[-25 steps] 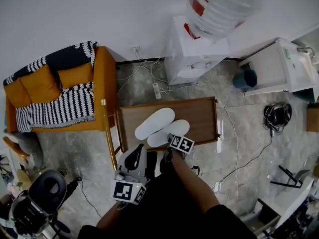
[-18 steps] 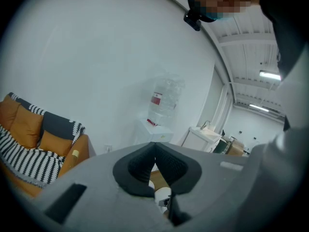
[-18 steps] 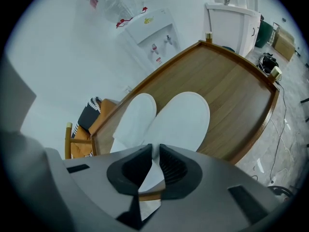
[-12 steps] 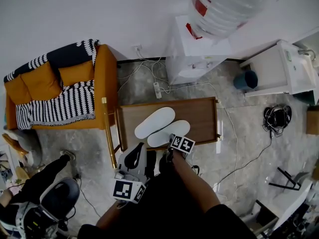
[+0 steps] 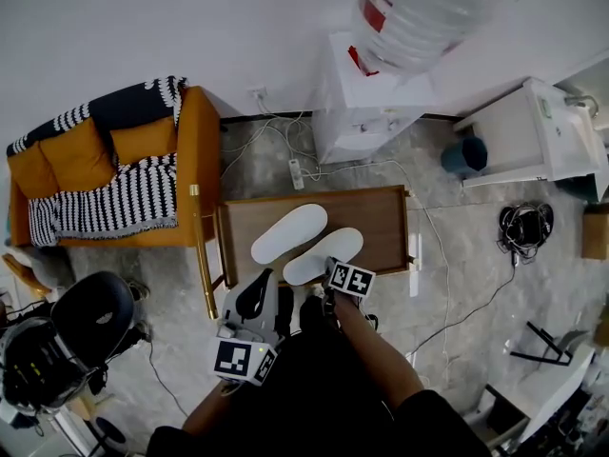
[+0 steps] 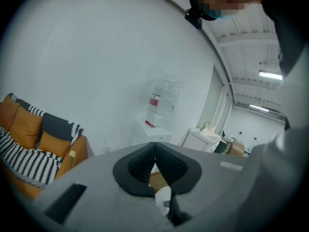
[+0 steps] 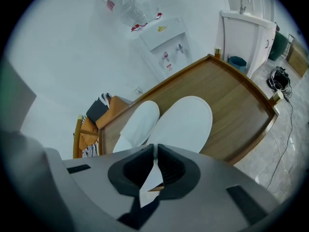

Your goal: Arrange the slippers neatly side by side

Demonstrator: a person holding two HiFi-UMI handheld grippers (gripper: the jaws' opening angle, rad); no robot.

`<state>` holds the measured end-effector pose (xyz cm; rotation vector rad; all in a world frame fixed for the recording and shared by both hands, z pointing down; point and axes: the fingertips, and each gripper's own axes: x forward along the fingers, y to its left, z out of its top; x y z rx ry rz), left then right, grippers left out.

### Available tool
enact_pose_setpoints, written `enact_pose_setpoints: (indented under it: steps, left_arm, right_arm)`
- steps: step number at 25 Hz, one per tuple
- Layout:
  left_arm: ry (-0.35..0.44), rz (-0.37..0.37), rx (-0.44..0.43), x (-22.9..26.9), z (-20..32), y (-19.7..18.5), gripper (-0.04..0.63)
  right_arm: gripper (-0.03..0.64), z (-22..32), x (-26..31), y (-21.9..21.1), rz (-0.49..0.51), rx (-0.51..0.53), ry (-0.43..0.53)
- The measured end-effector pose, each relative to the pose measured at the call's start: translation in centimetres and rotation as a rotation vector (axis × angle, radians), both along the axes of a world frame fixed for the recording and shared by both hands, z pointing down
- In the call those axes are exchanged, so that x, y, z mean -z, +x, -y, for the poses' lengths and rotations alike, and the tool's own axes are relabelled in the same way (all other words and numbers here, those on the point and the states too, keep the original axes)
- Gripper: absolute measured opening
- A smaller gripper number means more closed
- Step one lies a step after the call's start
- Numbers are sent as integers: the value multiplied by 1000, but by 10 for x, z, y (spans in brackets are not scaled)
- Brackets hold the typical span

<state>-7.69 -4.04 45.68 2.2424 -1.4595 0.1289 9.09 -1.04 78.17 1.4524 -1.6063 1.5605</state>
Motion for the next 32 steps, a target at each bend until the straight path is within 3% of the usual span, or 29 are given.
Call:
enact_pose_setpoints:
  steps: [22,32]
  left_arm:
    - [38,8,31,19,-25,28,12]
    - [30,7,70,18,-42,32,12]
  right_arm:
    - [25,24,50,56,-171,463,161]
    - [23,27,39,72,-295,796,188]
